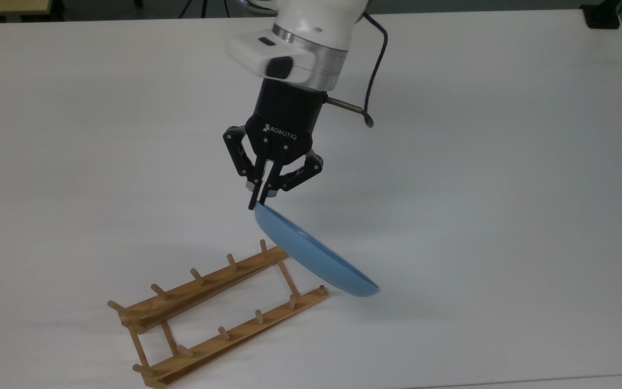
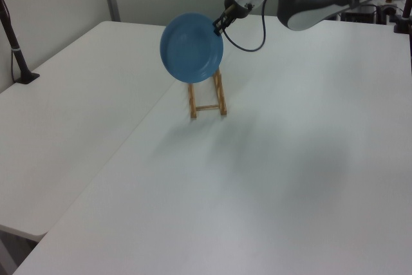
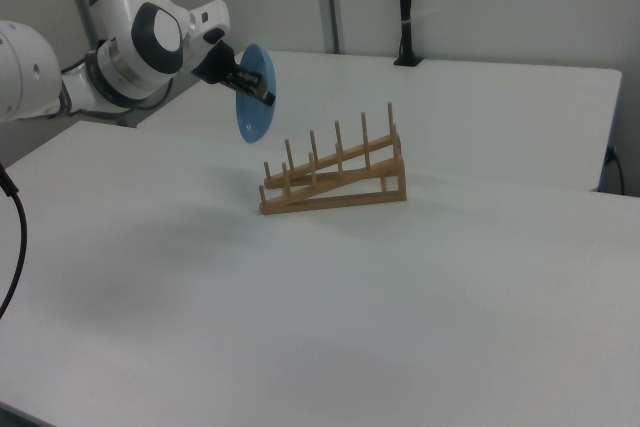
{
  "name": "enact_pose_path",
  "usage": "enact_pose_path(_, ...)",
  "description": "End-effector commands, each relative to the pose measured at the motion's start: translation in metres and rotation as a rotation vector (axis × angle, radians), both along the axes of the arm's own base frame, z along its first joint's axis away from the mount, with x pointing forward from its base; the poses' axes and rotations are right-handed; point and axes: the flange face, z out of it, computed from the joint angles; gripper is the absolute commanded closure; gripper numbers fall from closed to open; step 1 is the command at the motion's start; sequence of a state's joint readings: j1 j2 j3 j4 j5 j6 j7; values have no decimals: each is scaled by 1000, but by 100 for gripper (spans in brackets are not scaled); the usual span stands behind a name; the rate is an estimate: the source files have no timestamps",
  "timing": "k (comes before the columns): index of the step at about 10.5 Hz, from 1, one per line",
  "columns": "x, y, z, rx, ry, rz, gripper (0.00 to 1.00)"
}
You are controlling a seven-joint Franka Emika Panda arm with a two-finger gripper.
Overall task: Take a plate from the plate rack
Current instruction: 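Carry the plate away from the rack and lower it flat onto the table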
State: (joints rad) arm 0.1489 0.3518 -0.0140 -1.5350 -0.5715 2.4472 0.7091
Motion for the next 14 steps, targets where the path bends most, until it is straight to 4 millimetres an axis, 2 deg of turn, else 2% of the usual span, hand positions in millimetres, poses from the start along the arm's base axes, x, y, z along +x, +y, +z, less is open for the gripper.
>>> enact_pose_path(1,-15,-4,-2,285,130,-60,100)
enact_pose_path(3,-30,-4,-34,427,406,63,100)
enact_pose_path(6,-68,-23,-74,423,814,263,100)
enact_pose_path(7,-74,-38,-88,396,866,310,100)
enact_pose_path(11,-94,-138,-154,204,1030,499,100)
enact_pose_path(12,-97,-154,-170,170,1071,539,100)
enact_pose_path(14,-102,-171,-191,132,1130,582,100)
